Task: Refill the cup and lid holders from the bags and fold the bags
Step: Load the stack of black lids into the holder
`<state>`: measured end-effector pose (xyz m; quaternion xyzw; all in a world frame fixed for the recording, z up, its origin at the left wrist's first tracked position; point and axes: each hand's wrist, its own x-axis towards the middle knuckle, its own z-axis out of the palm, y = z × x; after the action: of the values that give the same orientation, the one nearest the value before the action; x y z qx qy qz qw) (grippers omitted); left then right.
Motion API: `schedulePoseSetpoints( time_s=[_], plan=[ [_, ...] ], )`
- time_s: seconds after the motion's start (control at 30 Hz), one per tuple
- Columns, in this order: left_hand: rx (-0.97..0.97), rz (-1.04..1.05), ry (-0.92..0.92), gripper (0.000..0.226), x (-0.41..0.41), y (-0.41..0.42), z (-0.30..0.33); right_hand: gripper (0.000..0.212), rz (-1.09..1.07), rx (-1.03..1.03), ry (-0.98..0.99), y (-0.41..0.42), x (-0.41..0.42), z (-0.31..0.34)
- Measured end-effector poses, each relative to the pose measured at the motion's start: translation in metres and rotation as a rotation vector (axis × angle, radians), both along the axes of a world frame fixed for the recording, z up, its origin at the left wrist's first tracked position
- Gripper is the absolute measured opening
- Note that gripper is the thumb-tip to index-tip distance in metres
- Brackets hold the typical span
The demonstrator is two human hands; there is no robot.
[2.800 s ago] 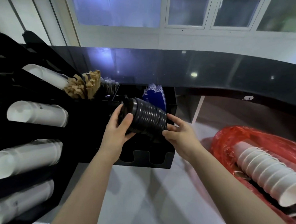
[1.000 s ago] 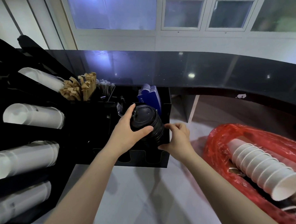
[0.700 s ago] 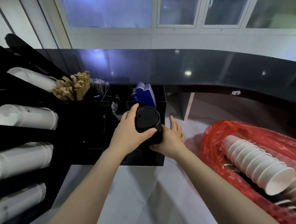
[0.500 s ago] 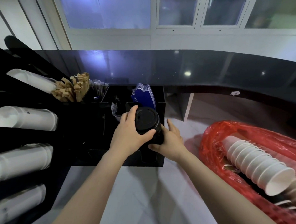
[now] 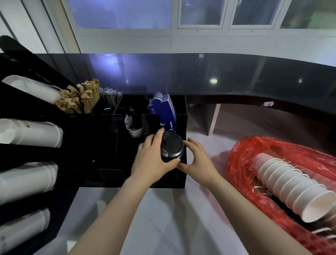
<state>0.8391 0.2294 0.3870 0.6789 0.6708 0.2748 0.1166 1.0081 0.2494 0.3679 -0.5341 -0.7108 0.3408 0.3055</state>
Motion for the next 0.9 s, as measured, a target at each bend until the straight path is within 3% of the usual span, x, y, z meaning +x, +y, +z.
schedulePoseSetpoints(
  time_s=[0.1,0.17,0.27,0.37,0.5,0.67,0.9],
  plan=[
    [-0.023,0.052,0.205,0.101,0.001,-0.002,-0.013,0.079,0.020,0.024,0.044,-0.002,0.003,0.000],
    [-0.060,0.056,0.217,0.102,0.001,-0.001,-0.018,0.077,0.041,0.077,0.092,-0.004,0.005,0.005],
    [-0.080,0.058,0.251,0.105,0.000,0.001,-0.018,0.065,0.063,0.165,0.009,-0.005,0.006,0.010],
    [-0.131,0.031,0.221,0.107,-0.003,0.001,-0.015,0.053,0.080,0.239,-0.182,-0.005,0.005,0.007],
    [-0.122,-0.019,0.079,0.108,-0.008,-0.007,-0.010,0.058,0.069,0.241,-0.319,-0.005,0.003,0.007],
    [0.037,-0.083,-0.121,0.087,-0.022,-0.021,0.006,0.064,0.011,0.219,-0.129,-0.019,-0.001,0.015],
    [0.066,-0.280,-0.167,0.065,-0.029,-0.043,0.023,0.047,-0.129,0.210,0.057,-0.059,0.008,0.032]
  ],
)
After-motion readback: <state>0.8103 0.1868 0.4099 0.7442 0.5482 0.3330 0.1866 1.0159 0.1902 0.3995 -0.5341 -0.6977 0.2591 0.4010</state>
